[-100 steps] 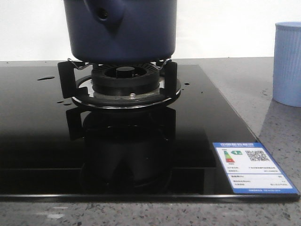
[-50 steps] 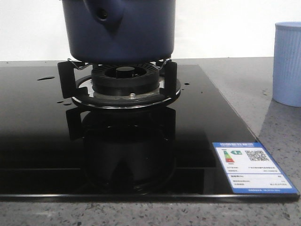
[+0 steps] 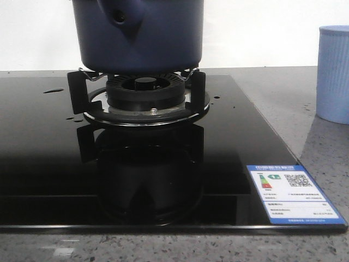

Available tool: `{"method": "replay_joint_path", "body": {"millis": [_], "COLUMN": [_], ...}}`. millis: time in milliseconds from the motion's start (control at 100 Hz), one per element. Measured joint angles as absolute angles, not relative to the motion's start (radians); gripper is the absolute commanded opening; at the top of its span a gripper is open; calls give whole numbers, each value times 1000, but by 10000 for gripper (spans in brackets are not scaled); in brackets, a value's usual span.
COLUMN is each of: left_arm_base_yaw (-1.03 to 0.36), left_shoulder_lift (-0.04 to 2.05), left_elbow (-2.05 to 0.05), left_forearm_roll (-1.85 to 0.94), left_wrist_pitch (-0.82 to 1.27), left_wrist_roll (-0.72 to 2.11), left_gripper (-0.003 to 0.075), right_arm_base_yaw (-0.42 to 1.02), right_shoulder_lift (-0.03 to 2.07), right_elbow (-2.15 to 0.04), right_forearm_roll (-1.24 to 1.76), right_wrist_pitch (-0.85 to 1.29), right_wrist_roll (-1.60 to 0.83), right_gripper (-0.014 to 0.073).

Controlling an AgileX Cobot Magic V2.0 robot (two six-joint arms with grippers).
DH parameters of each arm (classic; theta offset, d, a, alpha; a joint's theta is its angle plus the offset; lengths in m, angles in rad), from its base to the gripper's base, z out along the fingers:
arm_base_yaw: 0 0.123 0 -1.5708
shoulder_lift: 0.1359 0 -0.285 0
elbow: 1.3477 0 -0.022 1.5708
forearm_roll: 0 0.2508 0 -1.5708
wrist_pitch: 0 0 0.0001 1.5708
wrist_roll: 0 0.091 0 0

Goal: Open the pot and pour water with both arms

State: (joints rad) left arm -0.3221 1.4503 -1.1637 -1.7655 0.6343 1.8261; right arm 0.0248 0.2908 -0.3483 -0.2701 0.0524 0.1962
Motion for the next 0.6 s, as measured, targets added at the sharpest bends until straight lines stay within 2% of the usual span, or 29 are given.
{"method": "replay_joint_path", "body": {"millis": [60,210,350,490,600], "left_arm_base_yaw": [-316,-269,-223,-187,-171], "left_shoulder_lift": [1400,1252,1062,834,639], "left_elbow": [-1162,-1106,-972,-793,-655], "left_forearm_roll": [-1767,-1735,-1644,-1588,-1573], "left_wrist_pitch": [634,620,601,568,519], "left_wrist_roll": [1810,1682,1607,1592,1584], "left_gripper": [545,295,114,-21,-19], "right_arm_base_yaw": [25,25,25,25,39], "right_shoulder_lift": [291,289,274,226,176], "right_elbow": [-348,-348,-348,-348,-348], "right_forearm_roll": [-270,-270,-252,-230,-193], "right_wrist_pitch": [54,56,77,163,227], "right_wrist_roll": [196,196,196,196,196], "right_gripper": [-74,-74,-74,-74,-74]}}
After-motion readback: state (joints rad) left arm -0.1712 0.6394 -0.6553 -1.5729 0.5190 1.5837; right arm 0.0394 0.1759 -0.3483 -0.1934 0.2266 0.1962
